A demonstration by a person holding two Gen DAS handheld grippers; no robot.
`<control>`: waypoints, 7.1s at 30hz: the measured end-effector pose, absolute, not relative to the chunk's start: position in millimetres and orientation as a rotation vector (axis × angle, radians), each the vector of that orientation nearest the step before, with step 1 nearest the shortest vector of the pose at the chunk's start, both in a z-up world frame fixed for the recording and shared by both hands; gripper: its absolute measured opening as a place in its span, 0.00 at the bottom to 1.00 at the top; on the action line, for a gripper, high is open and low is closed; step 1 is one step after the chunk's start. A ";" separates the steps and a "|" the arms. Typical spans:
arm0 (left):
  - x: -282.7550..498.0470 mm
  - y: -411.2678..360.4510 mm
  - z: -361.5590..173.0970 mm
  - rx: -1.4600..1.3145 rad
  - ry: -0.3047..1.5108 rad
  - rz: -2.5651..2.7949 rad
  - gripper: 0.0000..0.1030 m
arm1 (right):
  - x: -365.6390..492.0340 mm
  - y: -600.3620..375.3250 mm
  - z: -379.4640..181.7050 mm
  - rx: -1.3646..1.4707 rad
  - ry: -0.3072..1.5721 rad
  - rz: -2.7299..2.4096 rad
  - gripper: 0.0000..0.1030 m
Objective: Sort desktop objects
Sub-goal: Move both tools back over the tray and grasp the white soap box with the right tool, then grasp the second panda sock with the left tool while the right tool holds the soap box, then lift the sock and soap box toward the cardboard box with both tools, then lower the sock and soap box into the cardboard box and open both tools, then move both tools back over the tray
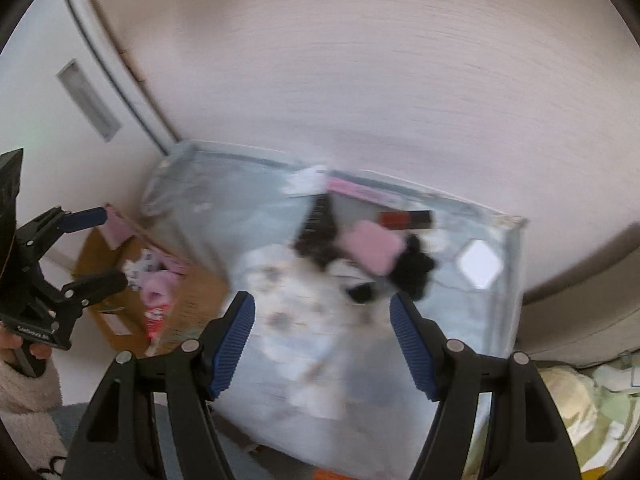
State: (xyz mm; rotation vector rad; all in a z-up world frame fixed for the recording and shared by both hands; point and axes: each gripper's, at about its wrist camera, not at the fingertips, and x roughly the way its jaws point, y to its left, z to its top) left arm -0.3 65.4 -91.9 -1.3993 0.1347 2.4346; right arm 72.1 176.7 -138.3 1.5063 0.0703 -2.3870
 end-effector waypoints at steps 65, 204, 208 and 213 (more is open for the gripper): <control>-85.4 228.8 -242.0 -1.383 0.192 2.279 0.14 | -32.3 322.0 -294.3 1.502 0.646 -1.973 0.58; 65.1 -143.1 -148.7 -1.516 -0.079 2.611 1.00 | 133.1 -56.0 -201.3 1.435 0.343 -1.854 0.99; 63.5 -131.5 -141.3 -1.488 -0.037 2.616 1.00 | 133.5 -42.0 -196.9 1.431 0.306 -1.893 0.99; 55.6 -104.6 -127.5 -1.418 0.055 2.609 1.00 | 135.9 -14.5 -190.8 1.413 0.265 -1.960 0.99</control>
